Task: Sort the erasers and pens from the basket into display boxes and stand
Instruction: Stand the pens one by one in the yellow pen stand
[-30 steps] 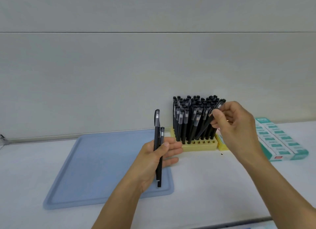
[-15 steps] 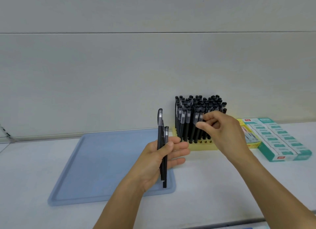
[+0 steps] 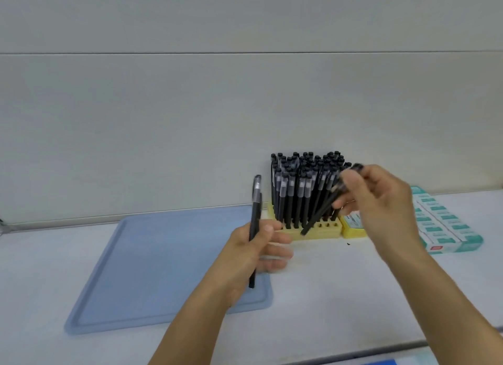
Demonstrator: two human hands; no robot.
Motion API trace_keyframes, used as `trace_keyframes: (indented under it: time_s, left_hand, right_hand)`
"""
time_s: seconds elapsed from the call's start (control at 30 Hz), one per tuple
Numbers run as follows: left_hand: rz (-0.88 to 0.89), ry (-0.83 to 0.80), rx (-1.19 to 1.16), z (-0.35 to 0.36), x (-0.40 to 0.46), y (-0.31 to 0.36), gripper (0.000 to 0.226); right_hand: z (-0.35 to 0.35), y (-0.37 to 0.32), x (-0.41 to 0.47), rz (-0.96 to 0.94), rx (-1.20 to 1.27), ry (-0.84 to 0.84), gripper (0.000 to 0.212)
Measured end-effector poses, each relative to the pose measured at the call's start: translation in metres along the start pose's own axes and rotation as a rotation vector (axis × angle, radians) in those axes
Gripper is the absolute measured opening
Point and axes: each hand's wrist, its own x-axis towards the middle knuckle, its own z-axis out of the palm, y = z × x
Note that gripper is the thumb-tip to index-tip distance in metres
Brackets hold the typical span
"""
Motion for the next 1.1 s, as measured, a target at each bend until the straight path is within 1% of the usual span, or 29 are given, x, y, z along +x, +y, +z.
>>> trace_keyframes:
  time_s: [0.03, 0.1, 0.2, 0.27, 0.43, 0.6, 0.67, 0.7, 0.73, 0.77, 0.8, 0.87, 0.9, 0.93, 0.97, 1.03, 1.1]
  left_hand:
    - [0.004, 0.08, 0.02, -0.002, -0.001, 0.0, 0.027]
    - [0.009, 0.169, 0.035, -0.003, -0.001, 0.001, 0.03]
    - [0.017, 0.199, -0.015, -0.002, -0.002, 0.004, 0.042]
    - [0.019, 0.193, -0.064, -0.002, -0.002, 0.004, 0.038]
    - [0.043, 0.174, -0.075, -0.004, -0.002, 0.001, 0.028]
    - [0.089, 0.093, -0.072, -0.001, -0.004, 0.0, 0.026]
    - [0.144, 0.062, -0.019, 0.0, -0.005, -0.001, 0.025]
    - [0.168, 0.047, -0.001, 0.001, -0.006, 0.0, 0.024]
    - [0.184, 0.033, 0.009, 0.001, -0.007, 0.0, 0.024]
    - [0.195, 0.018, 0.017, 0.002, -0.006, 0.0, 0.024]
    - [0.202, 0.001, 0.028, 0.004, -0.006, 0.0, 0.024]
    - [0.214, -0.035, 0.062, 0.01, -0.004, 0.0, 0.023]
    - [0.221, -0.056, 0.084, 0.012, -0.003, 0.0, 0.023]
    - [0.227, -0.077, 0.105, 0.015, -0.003, 0.0, 0.024]
    - [0.231, -0.09, 0.12, 0.018, -0.002, -0.001, 0.025]
    - [0.229, -0.065, 0.127, 0.019, -0.001, -0.002, 0.026]
    - [0.212, 0.016, 0.114, 0.015, 0.002, -0.005, 0.026]
  right_hand:
    - [-0.006, 0.002, 0.003, -0.033, -0.028, 0.044, 0.014]
    - [-0.013, 0.008, 0.009, -0.077, -0.106, 0.07, 0.013]
    - [-0.009, 0.019, 0.012, -0.09, -0.175, 0.05, 0.011]
    - [-0.004, 0.025, 0.012, -0.094, -0.201, 0.029, 0.01]
    - [0.001, 0.037, 0.015, -0.088, -0.255, -0.036, 0.01]
    - [0.009, 0.039, 0.02, -0.039, -0.326, -0.105, 0.014]
    - [0.009, 0.036, 0.021, -0.063, -0.465, -0.069, 0.011]
    - [0.008, 0.034, 0.017, -0.075, -0.523, -0.008, 0.013]
    - [0.008, 0.031, 0.01, -0.087, -0.508, 0.055, 0.015]
    - [0.009, 0.026, 0.002, -0.1, -0.431, 0.082, 0.014]
    - [0.011, 0.02, -0.006, -0.114, -0.334, 0.051, 0.009]
    - [0.02, 0.012, -0.02, -0.102, -0.211, -0.158, 0.003]
    - [0.024, 0.011, -0.025, -0.101, -0.191, -0.26, 0.006]
    - [0.027, 0.011, -0.027, -0.11, -0.186, -0.318, 0.01]
    - [0.028, 0.01, -0.027, -0.12, -0.187, -0.328, 0.013]
    - [0.025, 0.006, -0.023, -0.113, -0.144, -0.251, 0.014]
    - [0.014, 0.003, -0.014, -0.075, -0.107, -0.103, 0.009]
